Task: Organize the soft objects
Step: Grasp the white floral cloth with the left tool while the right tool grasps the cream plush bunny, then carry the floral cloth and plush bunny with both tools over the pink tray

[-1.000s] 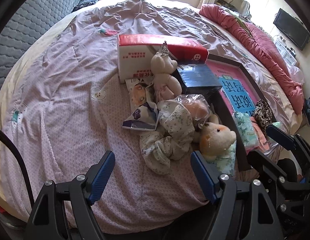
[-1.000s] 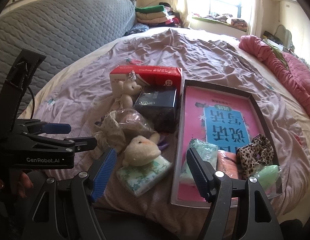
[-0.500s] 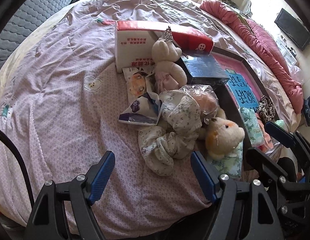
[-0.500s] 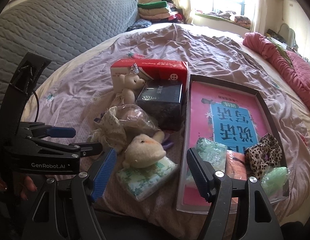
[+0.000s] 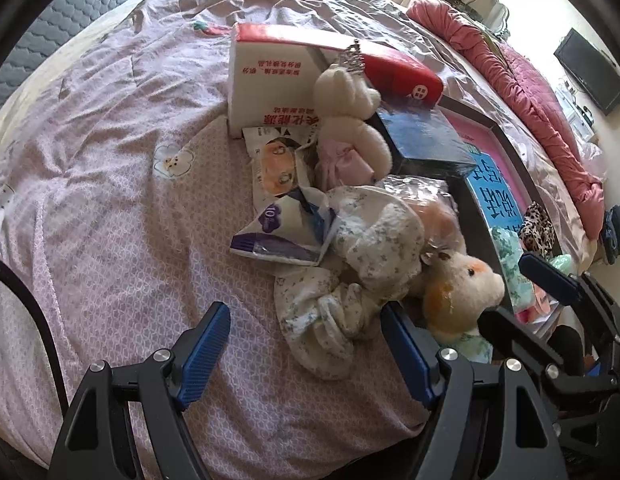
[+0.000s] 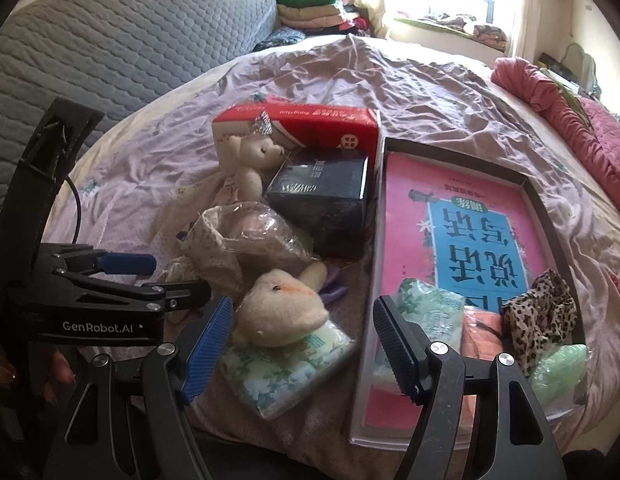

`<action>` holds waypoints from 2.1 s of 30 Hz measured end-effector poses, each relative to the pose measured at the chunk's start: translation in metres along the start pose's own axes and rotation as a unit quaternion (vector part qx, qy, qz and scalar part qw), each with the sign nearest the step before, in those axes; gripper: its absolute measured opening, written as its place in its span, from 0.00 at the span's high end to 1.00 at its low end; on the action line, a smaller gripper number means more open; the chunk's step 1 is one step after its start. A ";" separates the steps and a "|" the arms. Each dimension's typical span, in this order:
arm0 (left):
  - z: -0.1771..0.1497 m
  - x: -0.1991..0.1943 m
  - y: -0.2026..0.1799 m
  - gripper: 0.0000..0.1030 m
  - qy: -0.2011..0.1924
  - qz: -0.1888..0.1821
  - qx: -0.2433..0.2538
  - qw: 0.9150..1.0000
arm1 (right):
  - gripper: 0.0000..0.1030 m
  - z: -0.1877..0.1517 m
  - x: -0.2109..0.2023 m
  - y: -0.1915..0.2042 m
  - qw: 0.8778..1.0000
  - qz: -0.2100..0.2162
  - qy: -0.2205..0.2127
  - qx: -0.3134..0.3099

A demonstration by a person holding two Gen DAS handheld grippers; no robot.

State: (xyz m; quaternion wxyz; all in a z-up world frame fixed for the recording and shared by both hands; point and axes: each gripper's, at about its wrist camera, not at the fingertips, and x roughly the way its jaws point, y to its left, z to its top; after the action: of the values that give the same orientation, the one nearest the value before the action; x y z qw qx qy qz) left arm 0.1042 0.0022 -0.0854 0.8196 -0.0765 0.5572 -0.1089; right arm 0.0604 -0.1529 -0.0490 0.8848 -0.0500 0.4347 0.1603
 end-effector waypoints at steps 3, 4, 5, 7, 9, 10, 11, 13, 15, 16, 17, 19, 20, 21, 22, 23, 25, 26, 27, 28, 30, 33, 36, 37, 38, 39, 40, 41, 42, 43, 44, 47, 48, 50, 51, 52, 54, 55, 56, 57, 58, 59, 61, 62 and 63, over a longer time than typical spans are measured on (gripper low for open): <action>0.001 0.003 0.006 0.25 0.002 -0.011 -0.008 1.000 | 0.28 0.001 0.007 0.004 1.000 0.002 0.004 -0.007; 0.002 0.004 0.007 0.25 0.003 -0.013 -0.010 1.000 | 0.28 0.001 0.009 0.005 1.000 0.002 0.006 -0.009; 0.002 0.005 0.009 0.25 0.002 -0.016 -0.012 1.000 | 0.28 0.002 0.012 0.006 1.000 0.002 0.009 -0.010; 0.003 0.005 0.011 0.27 0.002 -0.025 -0.015 1.000 | 0.28 0.002 0.017 0.006 1.000 0.002 0.013 -0.013; 0.003 0.006 0.013 0.32 0.000 -0.033 -0.017 0.999 | 0.28 0.002 0.022 0.007 1.000 -0.001 0.016 -0.016; 0.004 0.007 0.014 0.34 0.001 -0.036 -0.018 0.999 | 0.28 0.001 0.024 0.007 1.000 -0.002 0.018 -0.016; 0.005 0.008 0.016 0.36 0.002 -0.039 -0.019 0.999 | 0.28 0.001 0.027 0.007 1.000 -0.004 0.022 -0.017; 0.006 0.009 0.019 0.41 0.002 -0.049 -0.027 0.998 | 0.28 0.000 0.031 0.008 0.999 -0.009 0.026 -0.023; 0.006 0.009 0.020 0.48 0.002 -0.060 -0.030 0.998 | 0.28 0.000 0.035 0.010 0.999 -0.013 0.027 -0.031; 0.006 0.009 0.020 0.51 0.003 -0.066 -0.031 0.997 | 0.28 0.000 0.036 0.011 0.999 -0.014 0.027 -0.034; 0.006 0.010 0.020 0.53 0.005 -0.070 -0.032 0.997 | 0.28 0.001 0.039 0.013 0.999 -0.017 0.028 -0.039; 0.006 0.010 0.019 0.57 0.007 -0.075 -0.032 0.997 | 0.28 0.002 0.042 0.014 0.998 -0.020 0.030 -0.046; 0.006 0.011 0.019 0.59 0.007 -0.077 -0.031 0.997 | 0.28 0.002 0.044 0.015 0.998 -0.020 0.030 -0.047; 0.006 0.012 0.016 0.60 0.008 -0.077 -0.030 0.996 | 0.28 0.002 0.046 0.015 0.998 -0.016 0.032 -0.047; 0.007 0.013 0.016 0.63 0.008 -0.080 -0.030 0.996 | 0.28 0.003 0.048 0.016 0.998 -0.015 0.030 -0.049; 0.007 0.014 0.015 0.66 0.010 -0.082 -0.029 0.996 | 0.28 0.004 0.050 0.016 0.998 -0.015 0.029 -0.050; 0.006 0.015 0.014 0.69 0.013 -0.084 -0.028 0.996 | 0.31 0.004 0.051 0.017 0.998 -0.010 0.032 -0.050; 0.006 0.016 0.013 0.72 0.013 -0.085 -0.027 0.996 | 0.34 0.005 0.052 0.017 0.998 -0.009 0.032 -0.049; 0.006 0.016 0.013 0.72 0.013 -0.086 -0.027 0.996 | 0.42 0.004 0.053 0.017 0.998 -0.008 0.033 -0.048; 0.005 0.015 0.012 0.75 0.012 -0.089 -0.025 0.996 | 0.45 0.004 0.053 0.016 0.998 -0.006 0.033 -0.046; 0.005 0.015 0.010 0.78 0.012 -0.091 -0.020 0.996 | 0.47 0.004 0.051 0.014 0.999 -0.002 0.028 -0.041; 0.005 0.013 0.007 0.81 0.009 -0.096 -0.012 0.995 | 0.49 0.004 0.048 0.011 0.999 0.002 0.021 -0.032; 0.004 0.009 0.002 0.83 0.004 -0.100 -0.006 0.995 | 0.50 0.003 0.040 0.005 1.000 0.006 0.018 -0.012; 0.004 0.007 0.000 0.83 0.002 -0.102 -0.005 0.995 | 0.50 0.003 0.035 0.003 1.000 0.010 0.013 -0.006; 0.003 0.005 -0.002 0.83 0.001 -0.103 -0.003 0.995 | 0.50 0.003 0.031 0.002 1.000 0.013 0.011 -0.002; 0.002 0.003 -0.004 0.83 -0.001 -0.104 0.000 0.995 | 0.50 0.003 0.028 0.002 1.000 0.014 0.009 0.000; 0.002 0.001 -0.006 0.83 -0.002 -0.104 0.003 0.995 | 0.50 0.002 0.025 0.002 1.000 0.011 0.007 0.000; 0.001 0.000 -0.008 0.83 -0.003 -0.104 0.006 0.995 | 0.50 0.002 0.022 0.002 1.000 0.006 0.004 0.001; 0.000 -0.002 -0.009 0.83 -0.004 -0.102 0.008 0.995 | 0.50 0.001 0.020 0.001 1.000 -0.002 0.003 0.001; 0.001 -0.003 -0.012 0.83 -0.004 -0.102 0.011 0.995 | 0.50 0.000 0.018 0.000 1.000 -0.005 0.003 0.002; 0.000 -0.006 -0.013 0.83 -0.007 -0.099 0.014 0.995 | 0.50 -0.001 0.016 -0.002 1.000 -0.003 0.002 0.007; -0.002 -0.010 -0.016 0.83 -0.011 -0.097 0.016 0.995 | 0.50 -0.003 0.010 -0.005 1.000 -0.004 -0.001 0.015; -0.003 -0.011 -0.015 0.83 -0.012 -0.095 0.015 0.995 | 0.50 -0.003 0.009 -0.006 1.000 -0.004 0.000 0.017; -0.004 -0.014 -0.013 0.83 -0.015 -0.094 0.016 0.995 | 0.50 -0.004 0.005 -0.007 1.000 -0.005 -0.002 0.019; -0.005 -0.017 -0.011 0.83 -0.017 -0.093 0.016 0.995 | 0.50 -0.004 0.003 -0.006 1.000 -0.005 -0.003 0.019; -0.006 -0.020 -0.011 0.83 -0.019 -0.091 0.017 0.995 | 0.50 -0.005 0.001 -0.006 1.000 -0.005 -0.005 0.019; -0.007 -0.024 -0.010 0.83 -0.024 -0.088 0.019 0.996 | 0.50 -0.006 -0.002 -0.005 1.000 -0.005 -0.008 0.019; -0.008 -0.026 -0.010 0.83 -0.025 -0.087 0.020 0.996 | 0.50 -0.006 -0.003 -0.005 1.000 -0.005 -0.009 0.020; -0.009 -0.028 -0.011 0.83 -0.027 -0.086 0.021 0.996 | 0.50 -0.006 -0.005 -0.005 1.000 -0.005 -0.010 0.019; -0.010 -0.030 -0.010 0.83 -0.029 -0.084 0.022 0.996 | 0.50 -0.006 -0.006 -0.004 1.000 -0.006 -0.012 0.019; -0.010 -0.032 -0.011 0.83 -0.029 -0.083 0.023 0.996 | 0.50 -0.006 -0.008 -0.004 1.000 -0.006 -0.013 0.019; -0.011 -0.035 -0.013 0.83 -0.031 -0.083 0.026 0.996 | 0.50 -0.006 -0.010 -0.004 1.000 -0.006 -0.015 0.019; -0.011 -0.039 -0.016 0.83 -0.035 -0.083 0.028 0.996 | 0.50 -0.006 -0.014 -0.005 1.000 -0.007 -0.019 0.022; -0.011 -0.042 -0.018 0.83 -0.038 -0.085 0.030 0.995 | 0.50 -0.006 -0.016 -0.005 1.000 -0.006 -0.020 0.023; -0.011 -0.045 -0.020 0.83 -0.040 -0.085 0.033 0.995 | 0.50 -0.005 -0.018 -0.006 0.999 -0.007 -0.023 0.024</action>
State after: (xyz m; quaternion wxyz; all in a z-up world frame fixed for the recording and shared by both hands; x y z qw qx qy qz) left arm 0.0765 -0.0051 -0.0444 0.8312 -0.1008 0.5113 -0.1935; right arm 0.0480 -0.1639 -0.0386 0.8964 -0.0281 0.4179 0.1448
